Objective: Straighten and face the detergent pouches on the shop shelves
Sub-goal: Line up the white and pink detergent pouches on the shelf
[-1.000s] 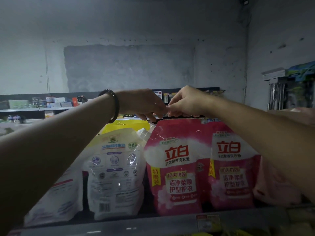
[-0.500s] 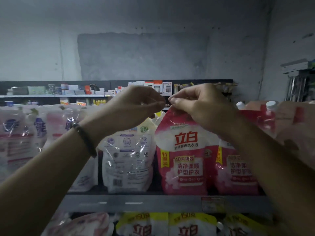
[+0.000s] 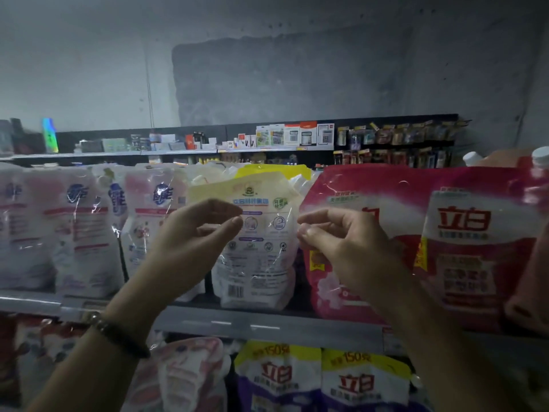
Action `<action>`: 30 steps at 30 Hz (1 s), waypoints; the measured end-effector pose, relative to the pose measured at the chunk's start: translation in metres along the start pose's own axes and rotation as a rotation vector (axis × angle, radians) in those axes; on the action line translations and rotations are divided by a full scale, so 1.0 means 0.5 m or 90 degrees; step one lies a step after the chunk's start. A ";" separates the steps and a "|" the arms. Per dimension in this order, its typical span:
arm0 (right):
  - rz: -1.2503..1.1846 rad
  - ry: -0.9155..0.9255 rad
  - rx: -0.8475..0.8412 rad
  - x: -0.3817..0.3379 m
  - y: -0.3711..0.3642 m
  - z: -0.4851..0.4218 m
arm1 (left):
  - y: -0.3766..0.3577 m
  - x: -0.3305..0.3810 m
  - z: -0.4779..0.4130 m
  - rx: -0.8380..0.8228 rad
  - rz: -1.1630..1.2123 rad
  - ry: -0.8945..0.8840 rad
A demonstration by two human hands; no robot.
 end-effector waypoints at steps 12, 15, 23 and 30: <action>-0.039 -0.074 0.109 0.114 -0.155 0.057 | 0.008 -0.213 0.026 0.129 0.050 0.100; -0.046 -0.083 0.128 0.116 -0.183 0.066 | -0.010 -0.226 0.021 0.097 0.085 0.086; -0.032 -0.125 0.174 0.144 -0.236 0.078 | -0.045 -0.277 -0.004 0.039 0.216 0.065; 0.003 -0.120 0.182 0.144 -0.258 0.081 | -0.067 -0.307 -0.008 -0.021 0.230 0.094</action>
Point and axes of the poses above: each hand's wrist, its own z-axis away from the middle knuckle, its own y-axis out of the back of the hand, x = y × z, the point moved 7 cm from there along -z, towards the middle knuckle, and after that the axes turned 1 degree about -z, right-handed, at the moved point
